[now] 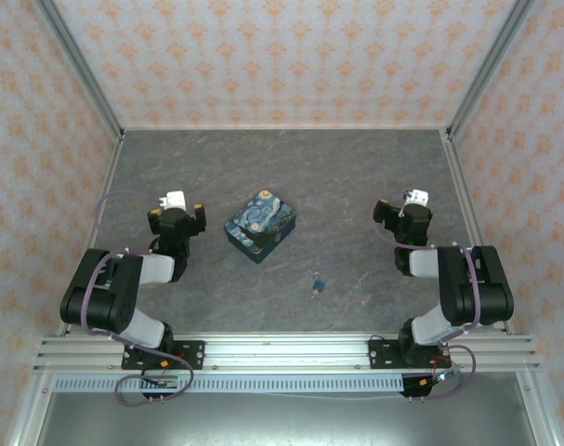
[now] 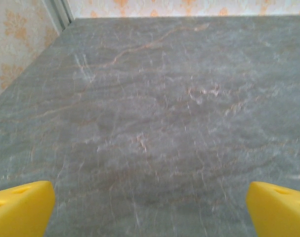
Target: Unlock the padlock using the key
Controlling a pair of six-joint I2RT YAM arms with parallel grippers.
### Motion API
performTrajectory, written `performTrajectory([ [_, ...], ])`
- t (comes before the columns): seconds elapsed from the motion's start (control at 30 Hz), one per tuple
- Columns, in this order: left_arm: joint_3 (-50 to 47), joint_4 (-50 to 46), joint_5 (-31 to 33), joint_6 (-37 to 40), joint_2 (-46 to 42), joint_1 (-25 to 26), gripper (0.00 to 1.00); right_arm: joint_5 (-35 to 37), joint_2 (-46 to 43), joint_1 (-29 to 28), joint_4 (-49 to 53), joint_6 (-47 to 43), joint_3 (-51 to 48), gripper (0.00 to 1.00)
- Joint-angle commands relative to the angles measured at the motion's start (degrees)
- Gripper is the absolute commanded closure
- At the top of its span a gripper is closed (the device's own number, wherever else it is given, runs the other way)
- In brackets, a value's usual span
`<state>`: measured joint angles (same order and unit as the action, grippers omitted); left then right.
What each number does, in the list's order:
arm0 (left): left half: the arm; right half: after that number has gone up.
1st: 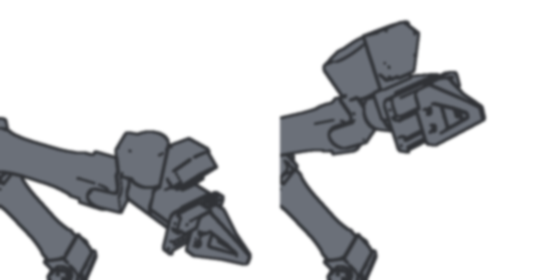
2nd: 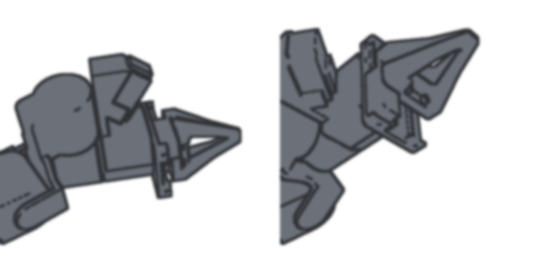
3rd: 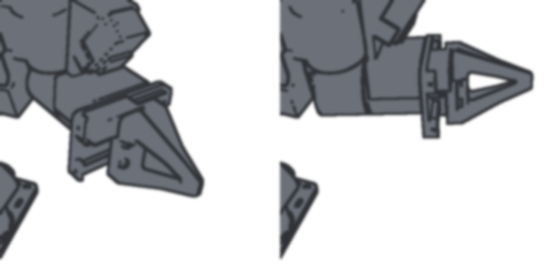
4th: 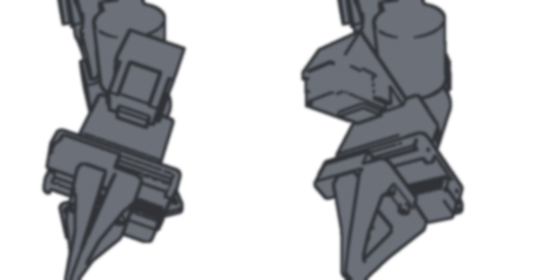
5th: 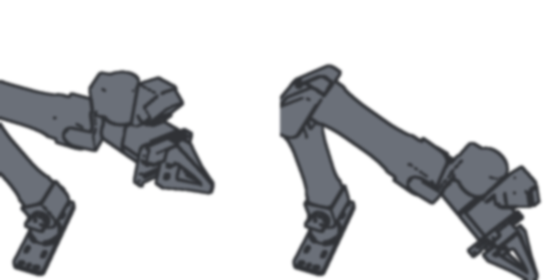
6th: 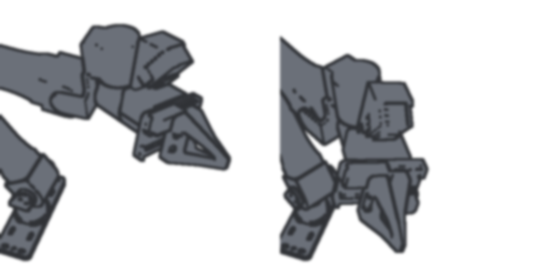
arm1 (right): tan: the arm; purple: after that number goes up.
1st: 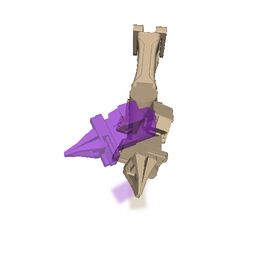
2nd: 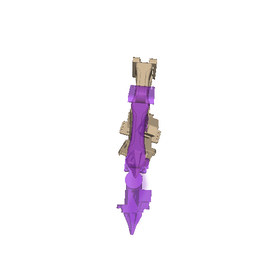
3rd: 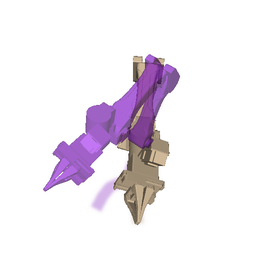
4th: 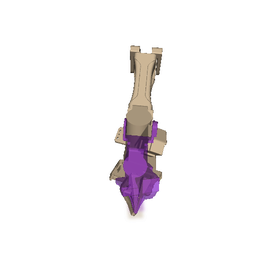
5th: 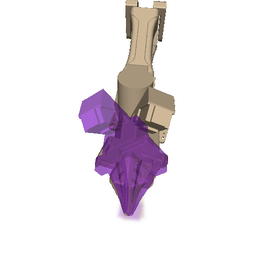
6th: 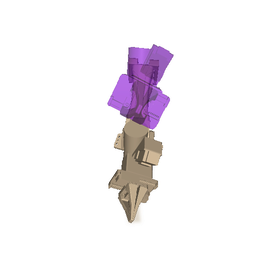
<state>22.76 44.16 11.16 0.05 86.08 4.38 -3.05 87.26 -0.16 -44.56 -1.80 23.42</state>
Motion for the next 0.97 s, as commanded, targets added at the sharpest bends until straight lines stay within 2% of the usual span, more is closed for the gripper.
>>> performTrajectory([
  [0.0,1.36,-1.1,-2.45,-0.04,-0.39,-0.97,0.0,-0.62,-0.08,0.52,-0.1,-0.66,0.4,0.01],
  [0.93,1.38,-0.98,-2.44,0.09,-0.3,-0.95,0.0,0.15,-0.12,0.14,0.17,-0.92,0.62,0.01],
])
